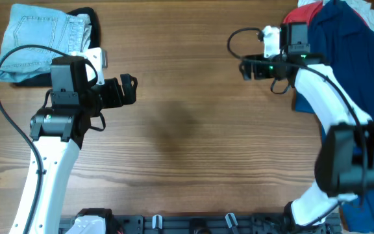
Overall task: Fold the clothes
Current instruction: 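Reach the right gripper to the teal polo shirt on the right pile and grasp it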
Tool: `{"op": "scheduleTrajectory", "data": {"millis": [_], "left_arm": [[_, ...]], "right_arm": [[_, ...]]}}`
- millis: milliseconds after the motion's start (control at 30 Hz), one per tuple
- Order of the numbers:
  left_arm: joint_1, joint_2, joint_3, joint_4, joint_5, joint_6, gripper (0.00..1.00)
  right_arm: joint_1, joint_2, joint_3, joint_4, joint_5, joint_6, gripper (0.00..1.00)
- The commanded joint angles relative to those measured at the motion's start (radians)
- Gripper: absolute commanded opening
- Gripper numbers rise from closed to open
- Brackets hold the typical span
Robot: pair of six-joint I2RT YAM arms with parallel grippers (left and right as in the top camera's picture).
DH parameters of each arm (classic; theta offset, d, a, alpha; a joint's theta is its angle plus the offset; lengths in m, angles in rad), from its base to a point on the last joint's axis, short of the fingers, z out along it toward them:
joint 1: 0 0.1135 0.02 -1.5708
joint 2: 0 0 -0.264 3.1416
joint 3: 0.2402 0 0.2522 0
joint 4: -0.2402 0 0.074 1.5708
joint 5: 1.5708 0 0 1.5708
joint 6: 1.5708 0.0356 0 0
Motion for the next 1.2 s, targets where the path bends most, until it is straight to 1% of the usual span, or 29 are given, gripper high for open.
{"op": "scheduleTrajectory", "data": {"millis": [0, 67, 167, 233, 333, 433, 533, 567, 633, 700, 767, 833, 1033, 1167], "left_arm": [[-0.004, 0.003, 0.021, 0.012, 0.022, 0.009, 1.00], [-0.004, 0.003, 0.021, 0.019, 0.022, 0.009, 1.00], [-0.004, 0.003, 0.021, 0.027, 0.022, 0.009, 1.00], [-0.004, 0.003, 0.021, 0.029, 0.022, 0.009, 1.00], [-0.004, 0.003, 0.021, 0.029, 0.022, 0.009, 1.00], [-0.004, 0.003, 0.021, 0.029, 0.022, 0.009, 1.00], [-0.004, 0.003, 0.021, 0.029, 0.022, 0.009, 1.00], [-0.004, 0.004, 0.021, 0.029, 0.022, 0.009, 1.00], [-0.004, 0.008, 0.021, 0.030, 0.021, 0.009, 1.00], [-0.004, 0.017, 0.021, 0.029, 0.021, 0.009, 1.00], [-0.004, 0.029, 0.021, 0.029, 0.022, 0.009, 1.00], [-0.004, 0.040, 0.021, 0.030, 0.021, 0.009, 1.00], [-0.004, 0.040, 0.021, 0.033, 0.022, 0.009, 1.00], [-0.004, 0.041, 0.021, 0.064, 0.021, 0.009, 1.00]], "right_arm": [[-0.070, 0.126, 0.020, -0.008, 0.086, 0.107, 0.99], [-0.108, 0.155, 0.020, -0.030, 0.089, 0.135, 0.94], [-0.154, 0.157, 0.019, -0.043, 0.114, 0.153, 0.93], [-0.179, 0.158, 0.019, -0.046, 0.169, 0.152, 0.92], [-0.188, 0.158, 0.019, -0.065, 0.254, 0.149, 0.88], [-0.183, 0.148, 0.021, -0.088, 0.260, 0.146, 0.85], [-0.174, 0.097, 0.022, -0.125, 0.259, 0.148, 0.84], [-0.170, 0.055, 0.022, -0.141, 0.260, 0.148, 0.84], [-0.168, -0.019, 0.022, -0.150, 0.260, 0.155, 0.79], [-0.168, -0.084, 0.022, -0.150, 0.260, 0.170, 0.77], [-0.168, -0.113, 0.022, -0.150, 0.259, 0.177, 0.76], [-0.168, -0.104, 0.019, -0.159, 0.232, 0.176, 0.74], [-0.168, -0.056, 0.000, -0.225, 0.233, 0.185, 0.69], [-0.171, -0.004, -0.018, -0.225, 0.270, 0.200, 0.69]]}}
